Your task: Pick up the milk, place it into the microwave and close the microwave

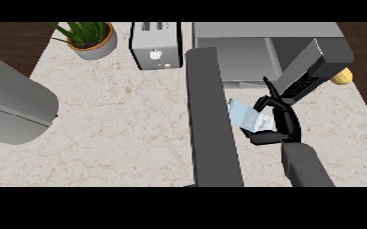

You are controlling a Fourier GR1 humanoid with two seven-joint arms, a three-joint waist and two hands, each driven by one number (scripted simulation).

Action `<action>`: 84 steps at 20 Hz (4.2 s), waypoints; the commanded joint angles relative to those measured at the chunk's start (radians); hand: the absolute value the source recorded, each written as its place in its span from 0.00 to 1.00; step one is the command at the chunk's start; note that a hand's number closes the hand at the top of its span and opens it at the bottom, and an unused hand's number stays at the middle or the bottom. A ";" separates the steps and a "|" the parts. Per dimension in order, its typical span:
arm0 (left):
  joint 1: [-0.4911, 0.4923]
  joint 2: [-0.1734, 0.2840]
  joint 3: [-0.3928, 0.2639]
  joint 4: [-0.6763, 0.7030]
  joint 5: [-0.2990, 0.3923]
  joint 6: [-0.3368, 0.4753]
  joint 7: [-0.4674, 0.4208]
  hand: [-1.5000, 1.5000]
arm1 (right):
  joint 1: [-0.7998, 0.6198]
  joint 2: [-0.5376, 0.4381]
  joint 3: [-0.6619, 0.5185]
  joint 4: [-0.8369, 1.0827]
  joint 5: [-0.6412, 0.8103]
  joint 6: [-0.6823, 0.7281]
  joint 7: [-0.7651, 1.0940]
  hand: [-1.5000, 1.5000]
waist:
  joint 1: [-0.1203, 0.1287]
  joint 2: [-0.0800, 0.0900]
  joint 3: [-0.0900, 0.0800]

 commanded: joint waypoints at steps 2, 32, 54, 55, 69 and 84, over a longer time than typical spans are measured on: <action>-0.031 0.038 0.055 0.028 0.034 0.004 0.033 0.00 | -0.016 0.017 0.035 -0.193 -0.001 -0.051 0.171 1.00 | 0.003 -0.001 -0.002; -0.087 0.035 0.042 0.100 0.029 -0.099 0.005 0.00 | -0.626 -0.108 -0.061 0.438 0.252 -0.634 0.283 1.00 | 0.115 0.045 0.003; -0.212 0.038 -0.010 0.177 -0.105 -0.070 -0.015 0.00 | -0.653 -0.206 0.004 0.589 0.391 -0.926 0.353 0.00 | 0.150 0.080 0.009; -0.218 0.049 -0.002 0.193 -0.107 -0.075 -0.021 0.00 | -0.673 -0.187 0.005 0.597 0.393 -0.925 0.370 0.00 | 0.156 0.076 0.006; -0.237 0.052 -0.112 0.233 -0.133 -0.166 -0.019 0.00 | -0.675 -0.156 -0.083 0.572 0.292 -0.644 0.212 0.00 | 0.122 0.061 0.007; -0.275 0.006 -0.257 0.245 -0.177 -0.197 0.017 1.00 | -0.530 -0.087 -0.228 0.580 0.126 -0.319 0.019 0.00 | 0.058 0.028 0.003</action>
